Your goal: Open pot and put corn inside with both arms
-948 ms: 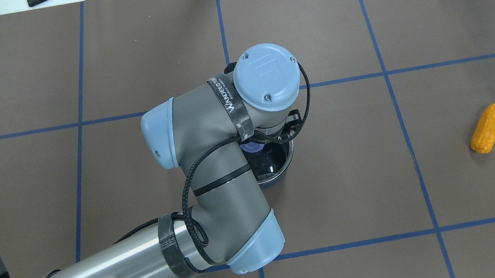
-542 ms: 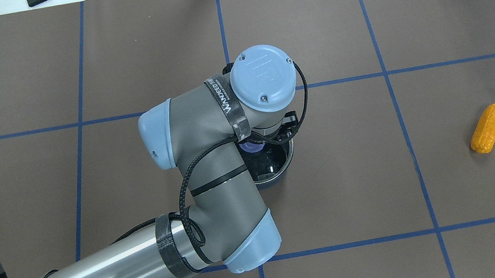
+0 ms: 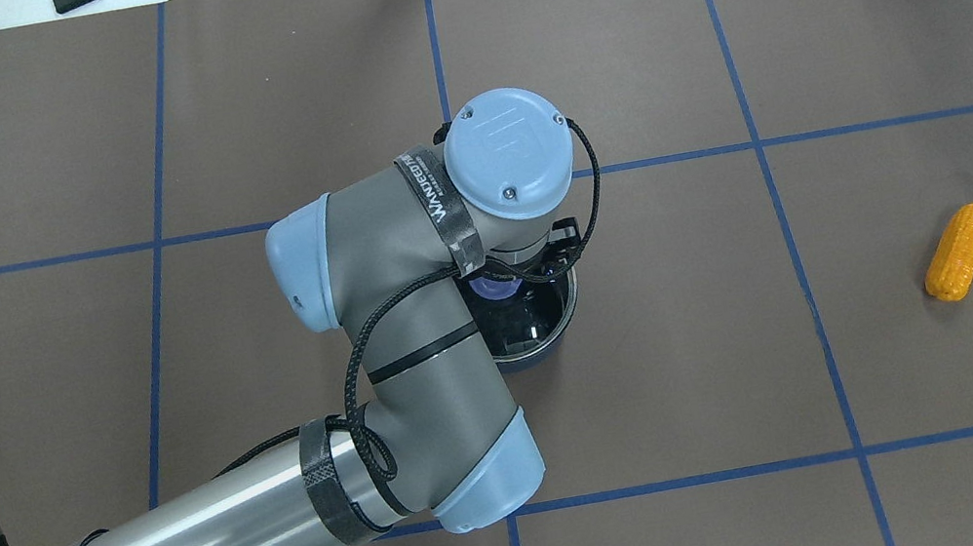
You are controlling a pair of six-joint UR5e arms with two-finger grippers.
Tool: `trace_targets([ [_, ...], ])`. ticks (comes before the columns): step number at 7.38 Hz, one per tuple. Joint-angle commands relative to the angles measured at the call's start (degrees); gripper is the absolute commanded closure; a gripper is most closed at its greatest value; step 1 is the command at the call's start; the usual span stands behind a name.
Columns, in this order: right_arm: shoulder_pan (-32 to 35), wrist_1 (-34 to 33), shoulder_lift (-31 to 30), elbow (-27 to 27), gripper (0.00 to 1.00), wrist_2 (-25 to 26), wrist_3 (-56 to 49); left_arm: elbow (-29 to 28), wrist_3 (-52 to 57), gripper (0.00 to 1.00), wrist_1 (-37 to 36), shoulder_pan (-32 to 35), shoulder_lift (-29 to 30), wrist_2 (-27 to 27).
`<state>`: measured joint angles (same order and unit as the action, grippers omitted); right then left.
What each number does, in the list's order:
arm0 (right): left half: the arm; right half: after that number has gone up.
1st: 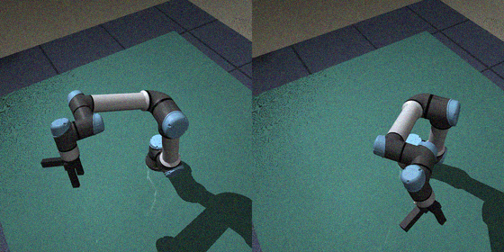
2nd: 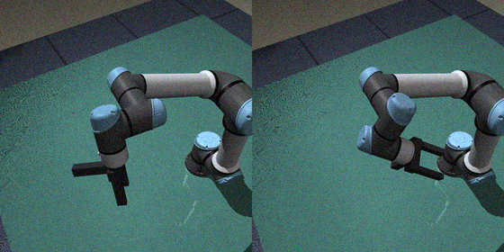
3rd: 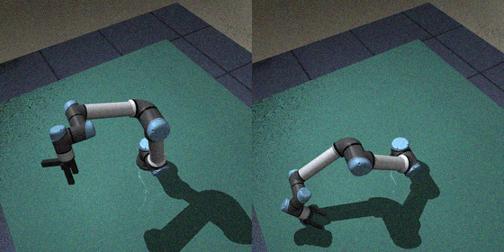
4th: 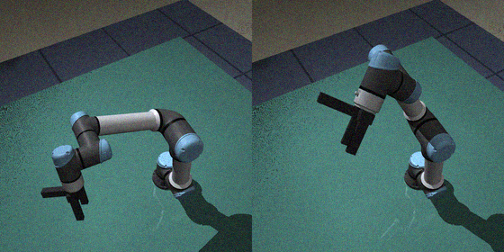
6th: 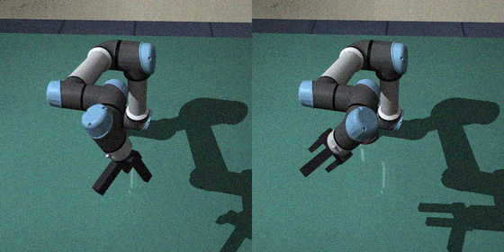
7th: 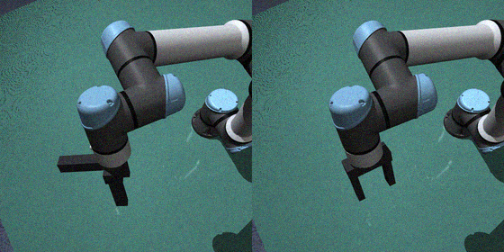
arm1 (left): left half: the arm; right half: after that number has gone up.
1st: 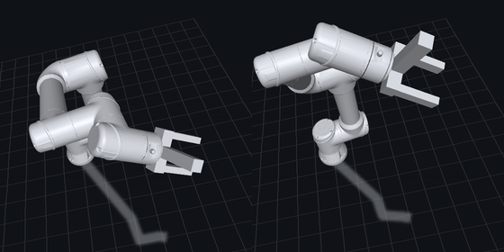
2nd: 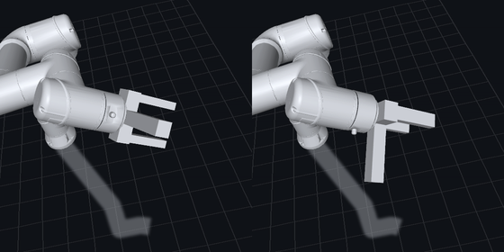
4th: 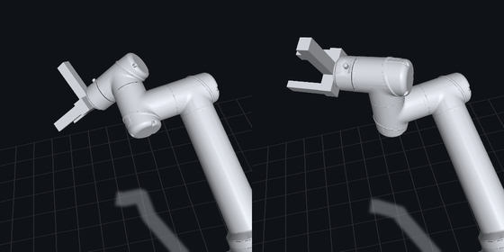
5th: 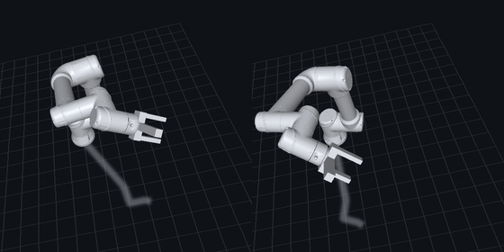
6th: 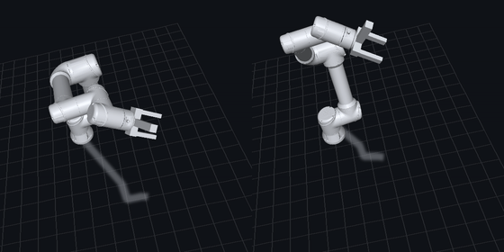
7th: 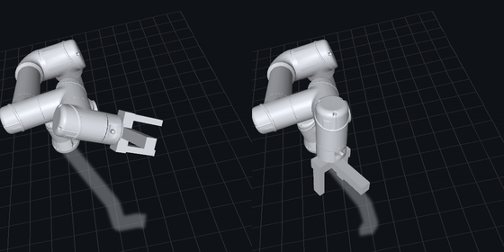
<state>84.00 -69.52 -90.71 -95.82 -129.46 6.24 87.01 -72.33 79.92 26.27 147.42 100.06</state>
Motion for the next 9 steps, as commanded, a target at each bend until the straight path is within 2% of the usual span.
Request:
trace_targets([
  [1,-0.1,-0.1,0.0,0.0,0.0,0.1,0.0,0.0,0.0,0.02,2.5,0.0,-1.3,0.0],
  [2,-0.1,0.0,0.0,0.0,0.0,0.0,0.0,0.0,0.0,0.03,2.5,0.0,-1.2,0.0],
  [4,-0.1,0.0,0.0,0.0,0.0,0.0,0.0,0.0,-0.2,0.19,2.5,0.0,-1.3,0.0],
  [7,-0.1,-0.1,0.1,-0.1,0.0,0.0,0.0,0.7,0.1,0.35,2.4,0.4,-1.5,-0.1],
  [9,-0.1,-0.1,0.1,-0.2,0.0,0.0,0.1,4.0,0.1,0.44,1.7,1.8,-1.7,0.3],
])
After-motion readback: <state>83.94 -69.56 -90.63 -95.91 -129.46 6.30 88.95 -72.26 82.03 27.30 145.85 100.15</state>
